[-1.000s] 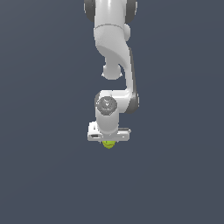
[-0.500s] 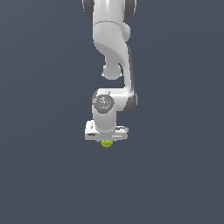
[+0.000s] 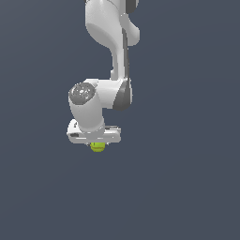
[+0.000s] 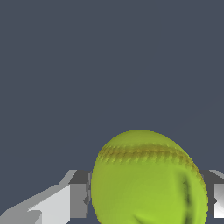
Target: Pick up the object and move it to a goal position.
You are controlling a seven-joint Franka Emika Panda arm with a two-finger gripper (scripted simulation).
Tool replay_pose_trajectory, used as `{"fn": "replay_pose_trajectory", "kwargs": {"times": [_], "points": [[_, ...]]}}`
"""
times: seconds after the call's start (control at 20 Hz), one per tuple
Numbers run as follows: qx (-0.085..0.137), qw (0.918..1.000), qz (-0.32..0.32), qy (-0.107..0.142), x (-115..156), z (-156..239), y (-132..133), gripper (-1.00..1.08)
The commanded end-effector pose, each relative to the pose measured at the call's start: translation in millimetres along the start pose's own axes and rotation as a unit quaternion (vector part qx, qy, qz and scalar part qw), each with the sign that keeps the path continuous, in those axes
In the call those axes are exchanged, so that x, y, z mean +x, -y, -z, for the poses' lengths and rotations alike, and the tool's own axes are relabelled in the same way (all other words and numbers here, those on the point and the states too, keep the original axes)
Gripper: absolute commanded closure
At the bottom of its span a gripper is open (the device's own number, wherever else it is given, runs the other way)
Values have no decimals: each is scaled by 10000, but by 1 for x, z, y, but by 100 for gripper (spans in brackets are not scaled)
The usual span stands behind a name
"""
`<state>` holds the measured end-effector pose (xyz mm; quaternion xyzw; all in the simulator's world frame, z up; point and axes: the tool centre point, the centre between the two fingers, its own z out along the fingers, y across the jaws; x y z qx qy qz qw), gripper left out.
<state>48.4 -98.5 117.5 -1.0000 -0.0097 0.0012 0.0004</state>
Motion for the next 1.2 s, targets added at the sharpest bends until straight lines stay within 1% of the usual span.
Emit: {"fn": "replay_pose_trajectory", "kwargs": {"times": [0.0, 0.35, 0.6, 0.85, 1.15], "points": [[-1, 10000, 0, -10, 0, 23, -23, 108], [-1, 10000, 0, -10, -1, 80, -84, 108], [0, 10000, 2, -12, 1, 110, -116, 108], [-4, 10000, 2, -12, 2, 125, -133, 108], [-4, 10000, 2, -12, 3, 130, -138, 108]]}}
